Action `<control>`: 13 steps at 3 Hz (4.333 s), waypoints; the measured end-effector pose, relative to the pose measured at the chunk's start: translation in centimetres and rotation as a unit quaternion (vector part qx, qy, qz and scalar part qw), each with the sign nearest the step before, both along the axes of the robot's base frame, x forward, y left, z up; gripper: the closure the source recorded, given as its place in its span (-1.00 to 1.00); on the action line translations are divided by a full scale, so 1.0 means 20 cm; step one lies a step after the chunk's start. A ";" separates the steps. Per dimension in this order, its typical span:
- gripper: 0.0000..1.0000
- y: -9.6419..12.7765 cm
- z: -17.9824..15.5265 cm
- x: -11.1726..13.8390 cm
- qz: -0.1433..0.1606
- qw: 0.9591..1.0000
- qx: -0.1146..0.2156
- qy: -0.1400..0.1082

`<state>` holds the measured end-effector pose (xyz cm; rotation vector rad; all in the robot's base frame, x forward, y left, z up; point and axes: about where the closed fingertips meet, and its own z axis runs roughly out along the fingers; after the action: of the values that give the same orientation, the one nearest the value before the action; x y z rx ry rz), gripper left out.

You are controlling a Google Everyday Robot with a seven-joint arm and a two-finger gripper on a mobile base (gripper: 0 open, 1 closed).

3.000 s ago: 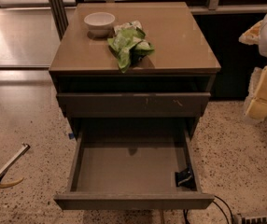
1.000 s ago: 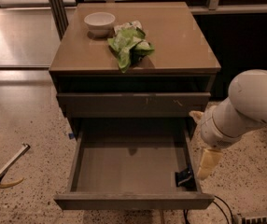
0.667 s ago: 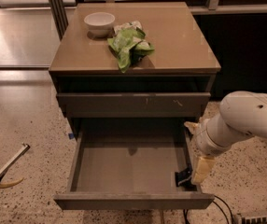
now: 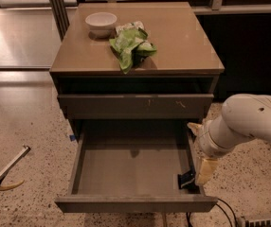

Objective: Pick rxbar blueberry from middle drawer and place on counter

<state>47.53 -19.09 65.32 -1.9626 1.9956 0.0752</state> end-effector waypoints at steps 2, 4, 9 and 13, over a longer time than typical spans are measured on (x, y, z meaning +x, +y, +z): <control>-1.00 -0.16 -0.34 0.20 -0.008 1.000 -0.022 0.015; -1.00 -0.18 -0.71 0.28 0.008 0.998 0.011 0.061; -0.96 -0.18 -1.23 0.36 0.035 0.996 0.009 0.087; -0.47 -0.22 -1.31 0.36 0.033 0.993 -0.019 0.110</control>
Offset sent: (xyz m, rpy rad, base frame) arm 0.0658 -0.0577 -0.1146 -0.0494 0.0711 -0.0267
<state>54.68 -23.49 39.05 -2.1253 2.0776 0.2829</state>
